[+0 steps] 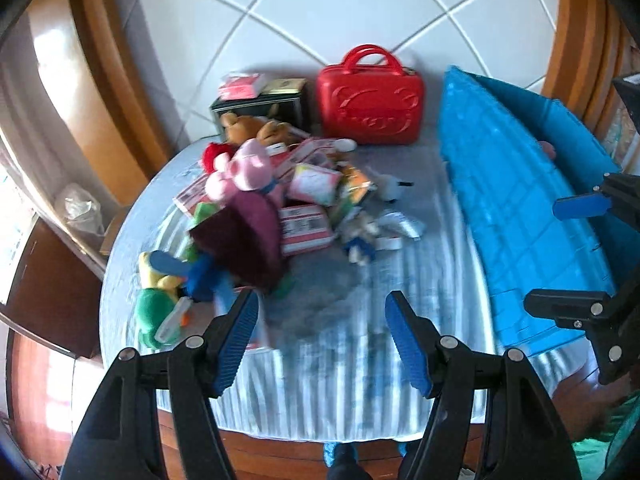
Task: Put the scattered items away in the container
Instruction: 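Withdraw both tools from the crate back toward the pile, then grasp the yellow duck plush with the left gripper while the right grasps the maroon hat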
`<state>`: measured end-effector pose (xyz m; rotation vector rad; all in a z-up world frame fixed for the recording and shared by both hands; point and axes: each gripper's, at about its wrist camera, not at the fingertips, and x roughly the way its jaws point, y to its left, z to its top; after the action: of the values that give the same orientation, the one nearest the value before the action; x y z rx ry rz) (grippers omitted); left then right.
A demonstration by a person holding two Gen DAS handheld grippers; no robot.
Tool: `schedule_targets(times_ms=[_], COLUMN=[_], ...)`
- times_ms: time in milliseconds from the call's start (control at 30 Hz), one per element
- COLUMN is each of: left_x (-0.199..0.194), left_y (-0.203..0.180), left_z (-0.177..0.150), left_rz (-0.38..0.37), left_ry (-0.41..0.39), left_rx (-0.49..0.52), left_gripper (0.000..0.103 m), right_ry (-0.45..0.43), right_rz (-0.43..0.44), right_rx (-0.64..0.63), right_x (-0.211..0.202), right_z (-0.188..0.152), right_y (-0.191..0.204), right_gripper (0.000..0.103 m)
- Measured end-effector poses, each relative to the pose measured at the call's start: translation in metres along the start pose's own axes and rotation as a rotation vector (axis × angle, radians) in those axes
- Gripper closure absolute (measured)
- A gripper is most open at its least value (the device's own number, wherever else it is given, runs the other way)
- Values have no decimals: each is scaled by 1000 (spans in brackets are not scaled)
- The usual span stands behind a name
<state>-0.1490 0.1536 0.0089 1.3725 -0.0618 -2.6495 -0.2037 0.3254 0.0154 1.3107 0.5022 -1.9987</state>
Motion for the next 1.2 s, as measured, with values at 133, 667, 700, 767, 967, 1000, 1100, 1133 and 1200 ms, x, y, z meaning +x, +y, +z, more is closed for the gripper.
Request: schedule_targets(times_ms=[133, 667, 700, 767, 967, 1000, 1100, 1133, 1200], left_x=[5, 62, 66, 73, 94, 98, 113, 118, 128], left_y=[43, 147, 151, 160, 203, 211, 240, 251, 270], left_z=[-11, -70, -75, -85, -110, -112, -118, -118, -118], left_rz=[18, 162, 182, 205, 209, 213, 221, 223, 220], left_ry=[-2, -85, -90, -96, -50, -42, -20, -12, -1], left_rx=[-28, -294, -308, -337, -439, -448, -457, -453, -433], left_gripper=[38, 38, 38, 38, 38, 38, 38, 38, 38], right_ry=[-4, -86, -97, -111, -62, -54, -36, -34, -36], right_rz=[31, 135, 139, 156, 194, 196, 196, 192, 181], right_rx=[19, 112, 114, 132, 174, 179, 205, 219, 251], right_x=[18, 98, 103, 116, 164, 171, 191, 198, 208], right_z=[15, 52, 54, 58, 71, 72, 80, 82, 88], right_y=[29, 49, 49, 47, 59, 63, 73, 78, 87], right_gripper=[0, 0, 0, 0, 0, 0, 0, 0, 0])
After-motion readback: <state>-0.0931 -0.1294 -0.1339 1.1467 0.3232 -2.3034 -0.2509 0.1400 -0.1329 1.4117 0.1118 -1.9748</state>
